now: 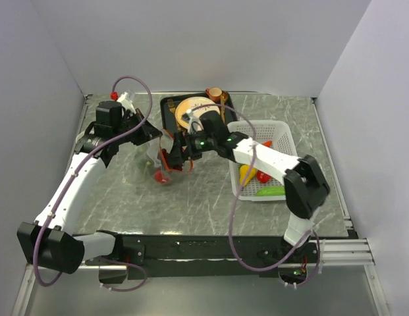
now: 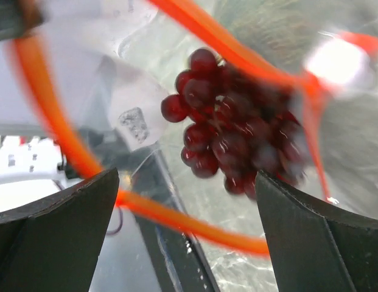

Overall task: Place the food in the zip-top bag and seal the zipper
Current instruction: Place the fake fruit in the zipper food storage bag, then adjust the zipper food storage bag at the center of the board.

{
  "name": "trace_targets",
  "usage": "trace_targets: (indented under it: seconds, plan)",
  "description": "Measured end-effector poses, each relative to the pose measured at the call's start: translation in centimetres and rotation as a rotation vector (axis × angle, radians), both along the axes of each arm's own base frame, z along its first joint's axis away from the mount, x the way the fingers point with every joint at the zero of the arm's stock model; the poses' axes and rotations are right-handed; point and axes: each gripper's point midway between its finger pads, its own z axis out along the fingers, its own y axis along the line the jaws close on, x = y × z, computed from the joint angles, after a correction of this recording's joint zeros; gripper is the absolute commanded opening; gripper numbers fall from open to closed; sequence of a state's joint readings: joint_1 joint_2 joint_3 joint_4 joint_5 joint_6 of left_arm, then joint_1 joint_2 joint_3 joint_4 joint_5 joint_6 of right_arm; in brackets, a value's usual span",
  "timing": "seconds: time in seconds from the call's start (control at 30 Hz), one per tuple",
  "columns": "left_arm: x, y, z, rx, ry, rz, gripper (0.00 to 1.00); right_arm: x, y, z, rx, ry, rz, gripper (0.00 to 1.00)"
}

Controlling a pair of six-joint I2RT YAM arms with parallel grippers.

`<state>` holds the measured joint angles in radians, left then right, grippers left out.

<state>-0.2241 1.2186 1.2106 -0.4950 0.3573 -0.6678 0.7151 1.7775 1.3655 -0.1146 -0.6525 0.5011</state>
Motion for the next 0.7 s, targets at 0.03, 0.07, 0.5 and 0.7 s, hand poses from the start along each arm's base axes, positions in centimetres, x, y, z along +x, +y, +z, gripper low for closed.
trace_targets:
  seconds: [0.03, 0.07, 0.5, 0.7]
  plan:
    - [0.0, 0.3, 0.1, 0.007, -0.007, 0.015, 0.01, 0.3, -0.9, 0.9, 0.001, -0.028, -0.04, 1.0]
    - [0.0, 0.4, 0.3, 0.011, -0.013, 0.023, 0.01, 0.6, -1.6, 2.0, 0.008, -0.055, -0.069, 1.0]
    - [0.1, 0.6, 0.5, 0.011, -0.018, 0.034, 0.01, 4.4, -6.7, 4.0, -0.066, -0.174, -0.358, 0.88]
    - [0.0, 0.5, 0.5, 0.006, -0.016, 0.024, 0.01, 4.8, -7.6, -3.9, -0.235, -0.033, -0.384, 0.79]
